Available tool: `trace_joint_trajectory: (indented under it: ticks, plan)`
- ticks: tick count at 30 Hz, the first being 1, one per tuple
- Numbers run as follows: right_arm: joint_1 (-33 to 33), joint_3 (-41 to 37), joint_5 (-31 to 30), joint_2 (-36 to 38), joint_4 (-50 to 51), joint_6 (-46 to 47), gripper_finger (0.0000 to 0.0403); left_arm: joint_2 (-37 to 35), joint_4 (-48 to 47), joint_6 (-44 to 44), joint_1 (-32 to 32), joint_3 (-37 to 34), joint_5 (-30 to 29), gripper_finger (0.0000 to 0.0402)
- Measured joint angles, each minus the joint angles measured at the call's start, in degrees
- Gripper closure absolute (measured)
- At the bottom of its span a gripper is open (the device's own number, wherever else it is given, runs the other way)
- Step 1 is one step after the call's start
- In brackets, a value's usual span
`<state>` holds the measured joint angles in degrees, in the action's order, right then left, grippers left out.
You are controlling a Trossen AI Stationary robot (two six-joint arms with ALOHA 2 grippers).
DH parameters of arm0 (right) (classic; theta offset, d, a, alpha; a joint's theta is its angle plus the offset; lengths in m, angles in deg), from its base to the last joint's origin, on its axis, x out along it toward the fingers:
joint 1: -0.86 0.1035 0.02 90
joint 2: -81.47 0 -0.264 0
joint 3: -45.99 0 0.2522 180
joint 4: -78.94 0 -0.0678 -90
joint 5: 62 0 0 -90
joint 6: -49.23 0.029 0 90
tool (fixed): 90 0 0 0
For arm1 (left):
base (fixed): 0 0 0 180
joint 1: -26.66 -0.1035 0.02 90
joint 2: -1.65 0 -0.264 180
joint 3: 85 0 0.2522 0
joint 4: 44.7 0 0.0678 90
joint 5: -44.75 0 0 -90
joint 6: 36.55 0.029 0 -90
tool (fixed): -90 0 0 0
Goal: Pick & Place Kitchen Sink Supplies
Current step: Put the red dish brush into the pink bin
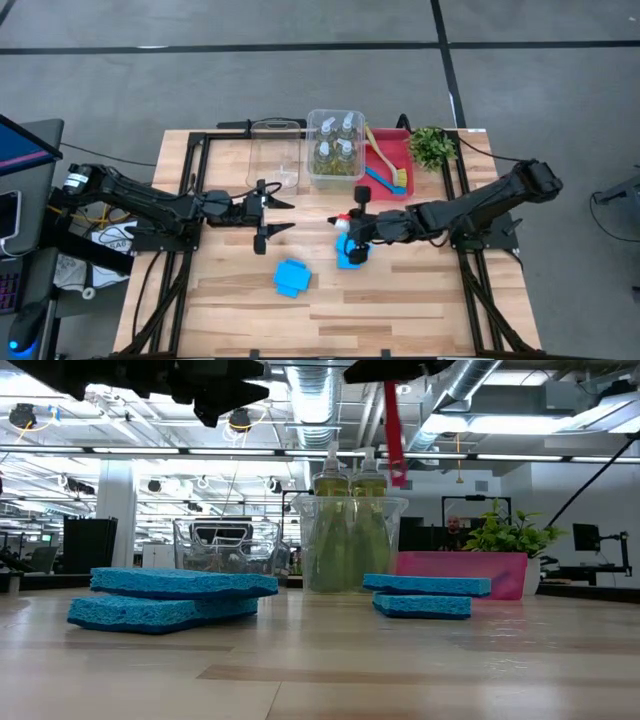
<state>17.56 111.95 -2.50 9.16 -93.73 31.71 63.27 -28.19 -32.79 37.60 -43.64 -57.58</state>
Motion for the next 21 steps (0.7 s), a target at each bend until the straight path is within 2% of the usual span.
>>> trace_joint_trajectory:
  ticks: [8,21]
  plan:
    - [2.1,0.0,-9.9,4.3,6.7,2.4,0.0401,0.0,0.5,-0.1,-0.1,-0.3,-0.1,0.0183]
    - [2.0,0.0,-10.1,4.6,7.3,2.6,0.0401,0.0,0.9,-0.1,-0.2,-0.3,-0.1,0.0183]
